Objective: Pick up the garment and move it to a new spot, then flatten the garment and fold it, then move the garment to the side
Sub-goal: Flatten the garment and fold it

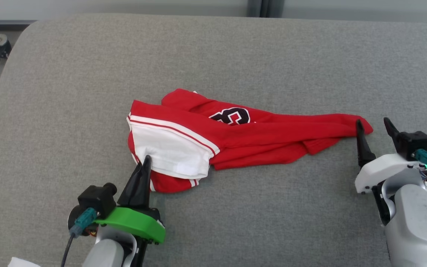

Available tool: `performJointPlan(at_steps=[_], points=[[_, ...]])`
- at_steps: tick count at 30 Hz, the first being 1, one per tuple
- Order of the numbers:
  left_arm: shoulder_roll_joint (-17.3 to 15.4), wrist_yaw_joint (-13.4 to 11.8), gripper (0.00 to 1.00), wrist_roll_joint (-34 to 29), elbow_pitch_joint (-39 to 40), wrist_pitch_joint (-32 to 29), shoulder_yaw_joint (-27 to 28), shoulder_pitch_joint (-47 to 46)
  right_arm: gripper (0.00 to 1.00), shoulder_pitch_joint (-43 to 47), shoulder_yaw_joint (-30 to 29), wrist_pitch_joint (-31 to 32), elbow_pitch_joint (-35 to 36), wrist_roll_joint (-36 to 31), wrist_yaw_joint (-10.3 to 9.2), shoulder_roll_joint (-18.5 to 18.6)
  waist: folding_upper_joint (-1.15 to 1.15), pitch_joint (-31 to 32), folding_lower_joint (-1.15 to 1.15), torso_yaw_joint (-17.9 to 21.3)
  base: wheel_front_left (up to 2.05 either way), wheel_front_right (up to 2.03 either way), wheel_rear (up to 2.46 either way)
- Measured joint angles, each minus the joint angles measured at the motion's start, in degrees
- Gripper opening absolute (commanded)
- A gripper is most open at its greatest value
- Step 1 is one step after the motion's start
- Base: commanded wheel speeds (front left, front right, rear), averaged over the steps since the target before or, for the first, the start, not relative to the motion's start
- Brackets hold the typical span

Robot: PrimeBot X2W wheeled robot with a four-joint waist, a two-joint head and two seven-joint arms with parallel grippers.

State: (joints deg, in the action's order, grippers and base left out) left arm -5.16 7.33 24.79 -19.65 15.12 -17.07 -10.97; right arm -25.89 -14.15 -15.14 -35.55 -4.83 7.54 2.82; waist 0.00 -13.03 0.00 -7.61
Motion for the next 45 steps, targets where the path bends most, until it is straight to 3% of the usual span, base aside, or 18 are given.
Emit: performJointPlan(at_steps=[6,8,9,16,28,39,45], points=[[-0.2,0.0,0.0,0.4,0.3,0.0,-1.3,-1.4,1.0,-4.2,-2.7,0.0,-6.4,-0.7,0.0,0.0,0.0,-2.7,0.0,-1.3,0.0,0.0,0.0],[-0.2,0.0,0.0,0.6,0.3,0.0,-1.6,-1.5,0.39,-4.4,-2.6,0.0,-8.1,-0.7,0.0,0.0,0.0,-3.3,0.0,-1.7,0.0,0.0,0.0],[-0.2,0.0,0.0,0.6,0.3,0.0,-1.6,-1.6,0.0,-4.4,-2.5,0.0,-8.5,-0.4,0.0,0.0,0.0,-3.4,0.0,-1.9,0.0,0.0,0.0],[-0.2,0.0,0.0,0.7,0.4,0.0,-1.1,-1.7,0.0,-2.7,-2.3,0.0,-7.5,4.1,0.0,-0.1,0.0,-2.7,0.0,-1.9,0.0,0.0,0.0],[-1.8,0.0,0.0,-0.8,7.4,0.0,2.5,-2.1,0.0,-0.4,0.7,0.0,8.7,14.6,0.0,-0.1,0.0,1.1,0.0,0.0,0.0,0.0,0.0],[-6.1,0.0,0.0,-0.2,8.1,0.0,1.7,-13.8,0.0,-10.3,3.9,0.0,13.6,16.3,0.0,3.1,0.0,3.1,0.0,3.1,0.0,0.0,0.0],[-8.7,0.1,0.0,-1.0,9.0,0.0,6.4,-23.3,0.0,-20.0,5.8,0.0,17.2,15.3,0.0,4.7,0.0,1.6,0.0,4.1,0.0,0.0,0.0]])
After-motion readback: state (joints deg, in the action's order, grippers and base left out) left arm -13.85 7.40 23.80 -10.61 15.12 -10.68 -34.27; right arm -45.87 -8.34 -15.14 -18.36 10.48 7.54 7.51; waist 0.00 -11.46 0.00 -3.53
